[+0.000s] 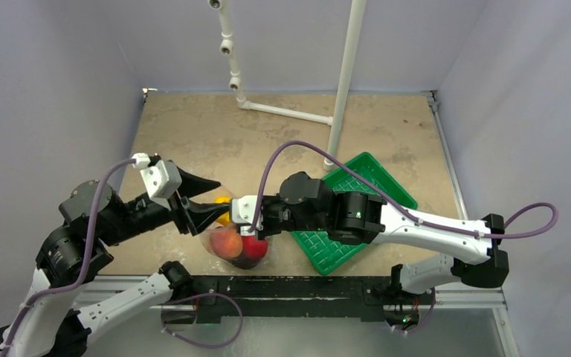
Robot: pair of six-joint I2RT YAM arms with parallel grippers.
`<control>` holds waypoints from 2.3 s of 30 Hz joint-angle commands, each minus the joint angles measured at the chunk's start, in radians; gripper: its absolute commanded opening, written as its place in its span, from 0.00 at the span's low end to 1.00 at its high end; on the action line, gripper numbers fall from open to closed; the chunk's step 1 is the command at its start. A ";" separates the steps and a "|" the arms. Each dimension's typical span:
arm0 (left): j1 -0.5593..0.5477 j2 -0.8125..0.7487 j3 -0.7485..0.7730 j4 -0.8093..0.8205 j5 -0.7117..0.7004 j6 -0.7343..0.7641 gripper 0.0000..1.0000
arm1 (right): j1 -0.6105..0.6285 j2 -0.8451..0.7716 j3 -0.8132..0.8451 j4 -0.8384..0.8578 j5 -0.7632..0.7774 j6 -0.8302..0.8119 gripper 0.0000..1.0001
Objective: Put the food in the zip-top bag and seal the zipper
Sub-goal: Adjust the zipper food storage bag at the center of the board.
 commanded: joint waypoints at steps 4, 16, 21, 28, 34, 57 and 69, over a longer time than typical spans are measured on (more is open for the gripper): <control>0.006 0.016 -0.084 0.072 0.268 0.116 0.52 | 0.025 -0.016 0.088 -0.038 -0.077 -0.044 0.00; -0.028 0.012 -0.161 0.076 0.356 0.152 0.59 | 0.040 -0.072 0.049 -0.047 -0.120 -0.026 0.00; -0.050 -0.005 -0.183 0.061 0.326 0.161 0.61 | 0.042 -0.110 0.024 -0.047 -0.120 -0.016 0.00; -0.052 0.070 -0.163 0.037 0.386 0.158 0.59 | 0.043 -0.148 -0.014 -0.030 -0.127 0.001 0.00; -0.052 0.132 -0.141 0.004 0.417 0.133 0.58 | 0.043 -0.173 -0.034 -0.027 -0.113 0.036 0.00; -0.052 0.204 -0.027 -0.185 0.316 0.007 0.49 | 0.043 -0.157 -0.016 -0.055 0.059 0.265 0.00; -0.053 0.223 0.048 -0.182 0.364 -0.022 0.50 | 0.044 -0.108 0.075 -0.100 0.078 0.386 0.00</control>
